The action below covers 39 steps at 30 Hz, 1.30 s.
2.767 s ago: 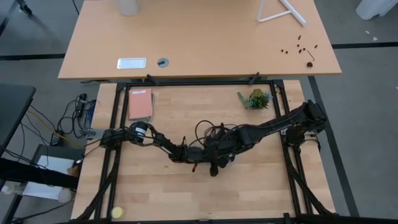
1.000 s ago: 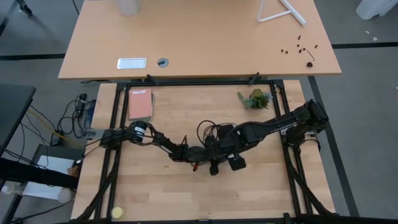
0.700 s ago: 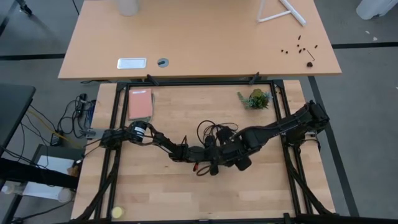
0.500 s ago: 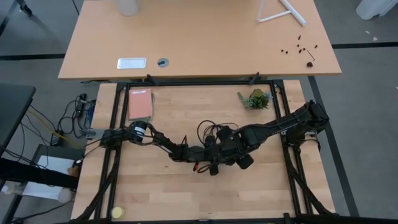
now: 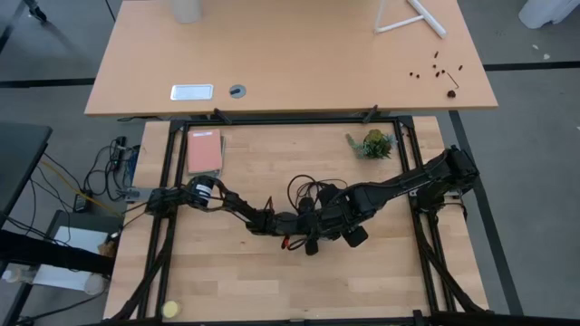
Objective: Screw lightbulb
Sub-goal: Insert the white lightbulb into the silver lamp
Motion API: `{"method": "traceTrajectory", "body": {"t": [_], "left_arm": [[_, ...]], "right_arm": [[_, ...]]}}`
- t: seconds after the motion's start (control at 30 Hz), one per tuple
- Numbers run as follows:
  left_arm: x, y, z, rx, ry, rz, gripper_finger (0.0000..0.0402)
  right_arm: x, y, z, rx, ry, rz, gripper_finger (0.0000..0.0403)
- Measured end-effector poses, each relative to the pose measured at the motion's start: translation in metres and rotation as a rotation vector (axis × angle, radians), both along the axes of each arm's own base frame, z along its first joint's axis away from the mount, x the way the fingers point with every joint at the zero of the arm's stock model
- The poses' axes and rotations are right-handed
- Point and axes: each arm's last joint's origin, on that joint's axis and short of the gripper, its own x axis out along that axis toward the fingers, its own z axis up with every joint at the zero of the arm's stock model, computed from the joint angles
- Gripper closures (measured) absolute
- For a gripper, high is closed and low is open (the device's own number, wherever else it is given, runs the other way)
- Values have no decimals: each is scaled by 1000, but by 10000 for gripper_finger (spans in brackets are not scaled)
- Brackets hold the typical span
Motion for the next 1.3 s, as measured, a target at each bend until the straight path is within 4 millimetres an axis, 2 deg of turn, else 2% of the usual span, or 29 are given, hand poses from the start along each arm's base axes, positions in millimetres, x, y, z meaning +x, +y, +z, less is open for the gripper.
{"method": "traceTrajectory", "body": {"t": [0.3,0.4,0.53,0.83,1.1,1.3], "left_arm": [[0,0,0,20,3,-3,206],[0,0,0,21,3,-3,206],[0,0,0,22,3,-3,206],[0,0,0,22,1,-2,206],[0,0,0,21,-2,-2,206],[0,0,0,23,-4,-2,206]], "right_arm": [[-1,-2,-12,6,-11,-21,30],[-3,-3,-8,25,-67,-28,30],[-15,-7,-2,51,-149,-32,30],[-36,-13,-19,100,-276,-36,30],[-38,-24,-33,191,-237,-20,30],[-35,-36,-34,214,-244,-26,31]]}}
